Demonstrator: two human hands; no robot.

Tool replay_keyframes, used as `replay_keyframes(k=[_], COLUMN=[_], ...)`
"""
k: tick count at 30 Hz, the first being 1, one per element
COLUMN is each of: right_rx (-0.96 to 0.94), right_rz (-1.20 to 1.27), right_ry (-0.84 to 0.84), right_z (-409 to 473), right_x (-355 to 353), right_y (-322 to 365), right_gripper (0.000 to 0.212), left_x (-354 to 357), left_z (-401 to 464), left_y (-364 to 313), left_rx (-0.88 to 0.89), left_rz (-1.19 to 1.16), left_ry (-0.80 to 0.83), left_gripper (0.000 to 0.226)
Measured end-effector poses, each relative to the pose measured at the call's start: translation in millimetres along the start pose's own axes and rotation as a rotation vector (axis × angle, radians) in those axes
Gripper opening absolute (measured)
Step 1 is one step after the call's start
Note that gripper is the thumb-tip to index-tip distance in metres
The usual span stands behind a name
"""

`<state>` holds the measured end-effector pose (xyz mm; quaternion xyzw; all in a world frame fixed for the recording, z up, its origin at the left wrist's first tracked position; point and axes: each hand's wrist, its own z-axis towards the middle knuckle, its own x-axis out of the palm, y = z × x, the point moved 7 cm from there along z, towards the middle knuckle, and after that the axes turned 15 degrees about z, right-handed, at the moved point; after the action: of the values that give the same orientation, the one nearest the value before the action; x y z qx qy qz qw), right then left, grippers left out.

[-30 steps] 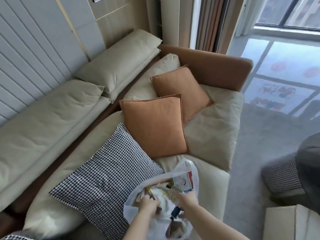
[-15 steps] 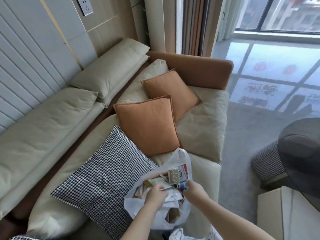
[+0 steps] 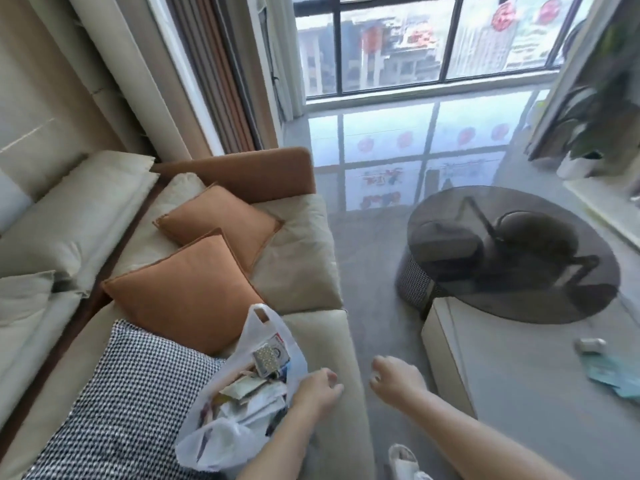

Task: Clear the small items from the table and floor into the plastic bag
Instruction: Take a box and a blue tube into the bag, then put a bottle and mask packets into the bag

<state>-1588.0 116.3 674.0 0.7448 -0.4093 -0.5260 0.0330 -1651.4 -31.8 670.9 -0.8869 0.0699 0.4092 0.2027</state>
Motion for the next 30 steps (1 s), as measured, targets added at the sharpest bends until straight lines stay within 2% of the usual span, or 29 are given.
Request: replay_keyframes(k=[10,21,30], right_rx=[0.297,0.599,0.736], right_rz=[0.2,0.463,0.633], right_ry=[-0.197,-0.37,-0.465], right_z=[-62.3,-138.6,-154.5], right_x=[-71.1,-134.3,-172.0], right_y=[-170.5,-375.2,-477.4], right_gripper=[0.031,0.032,0.03], left_x=[52.2,153.2,207.5], left_z=[12.8,-2.1,8.2], left_y=[-179.8,-375.3,-482.7], left_rx=[0.279,0.455,0.543], left_rz=[0.254,0.433,0.483], left_ry=[0.073,0.182,0.229], left_gripper=[0.033,0.033,0.032])
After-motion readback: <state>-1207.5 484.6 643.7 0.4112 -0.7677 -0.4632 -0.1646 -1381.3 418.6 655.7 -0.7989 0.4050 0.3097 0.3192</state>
